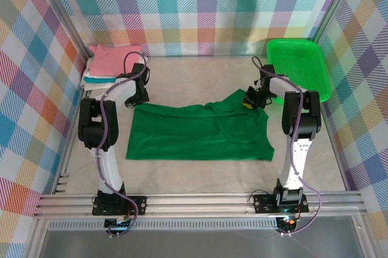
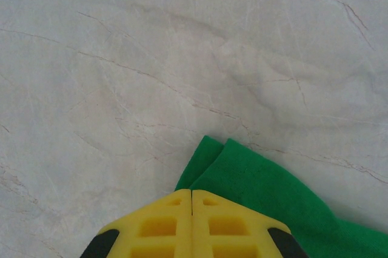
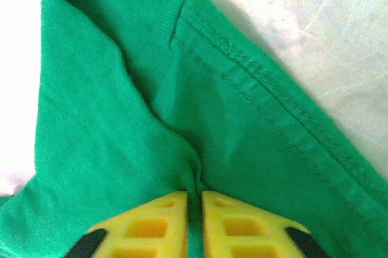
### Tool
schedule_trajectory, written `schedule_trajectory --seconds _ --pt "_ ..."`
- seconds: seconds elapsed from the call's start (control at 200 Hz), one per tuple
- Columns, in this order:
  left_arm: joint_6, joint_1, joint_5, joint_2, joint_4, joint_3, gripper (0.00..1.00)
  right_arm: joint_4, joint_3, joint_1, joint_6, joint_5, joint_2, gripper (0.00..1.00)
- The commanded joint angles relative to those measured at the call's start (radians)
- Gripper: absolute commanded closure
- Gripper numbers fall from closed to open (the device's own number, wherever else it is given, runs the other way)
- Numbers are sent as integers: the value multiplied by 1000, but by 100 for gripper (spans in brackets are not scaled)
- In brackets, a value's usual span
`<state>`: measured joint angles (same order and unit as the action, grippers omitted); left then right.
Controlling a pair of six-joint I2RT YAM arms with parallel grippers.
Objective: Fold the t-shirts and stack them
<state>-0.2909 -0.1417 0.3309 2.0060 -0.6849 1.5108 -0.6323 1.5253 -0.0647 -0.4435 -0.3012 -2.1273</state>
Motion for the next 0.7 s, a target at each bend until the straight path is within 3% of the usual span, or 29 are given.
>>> schedule_trajectory --seconds 0.0,0.695 --pt "-14 -4 -1 8 -19 -8 100 -3 -9 -2 5 -10 29 88" --pt "-20 -10 -9 17 -12 -10 100 -31 15 -6 -17 0 90 85"
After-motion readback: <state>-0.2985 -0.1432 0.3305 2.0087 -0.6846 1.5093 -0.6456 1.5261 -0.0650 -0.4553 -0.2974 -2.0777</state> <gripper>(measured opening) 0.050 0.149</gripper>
